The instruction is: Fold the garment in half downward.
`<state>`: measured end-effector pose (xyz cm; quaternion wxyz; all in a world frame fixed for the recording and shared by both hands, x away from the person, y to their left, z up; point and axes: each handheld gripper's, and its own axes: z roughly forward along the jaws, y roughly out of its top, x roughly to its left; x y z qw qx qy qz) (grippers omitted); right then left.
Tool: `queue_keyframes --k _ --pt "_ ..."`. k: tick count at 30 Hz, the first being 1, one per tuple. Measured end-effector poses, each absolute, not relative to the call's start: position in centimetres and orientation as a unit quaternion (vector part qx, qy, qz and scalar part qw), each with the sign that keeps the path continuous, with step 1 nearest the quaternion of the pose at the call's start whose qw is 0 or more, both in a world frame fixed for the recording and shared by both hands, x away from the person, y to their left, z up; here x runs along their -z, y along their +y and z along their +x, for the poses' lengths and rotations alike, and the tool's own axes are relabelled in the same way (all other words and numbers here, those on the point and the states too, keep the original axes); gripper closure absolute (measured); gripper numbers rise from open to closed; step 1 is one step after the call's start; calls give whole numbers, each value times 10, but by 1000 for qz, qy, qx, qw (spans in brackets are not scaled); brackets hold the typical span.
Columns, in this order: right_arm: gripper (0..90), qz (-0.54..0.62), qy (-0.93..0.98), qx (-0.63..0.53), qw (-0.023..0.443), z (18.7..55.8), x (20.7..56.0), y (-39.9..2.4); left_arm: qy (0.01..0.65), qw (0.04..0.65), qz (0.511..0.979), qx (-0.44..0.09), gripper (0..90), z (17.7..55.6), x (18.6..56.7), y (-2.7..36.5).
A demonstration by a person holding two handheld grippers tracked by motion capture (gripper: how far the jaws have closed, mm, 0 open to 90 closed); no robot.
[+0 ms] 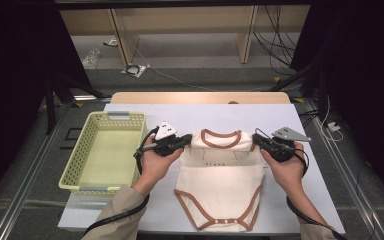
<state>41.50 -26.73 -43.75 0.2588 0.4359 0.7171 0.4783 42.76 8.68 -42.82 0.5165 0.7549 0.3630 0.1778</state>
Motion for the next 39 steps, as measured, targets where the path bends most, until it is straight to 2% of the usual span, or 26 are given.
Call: queue_keyframes --k 19,39 --pt "855 437 719 -480 249 406 438 -270 353 511 760 -191 869 422 427 88" --pt "855 432 721 -481 249 398 437 -269 350 513 763 -181 870 415 424 89"
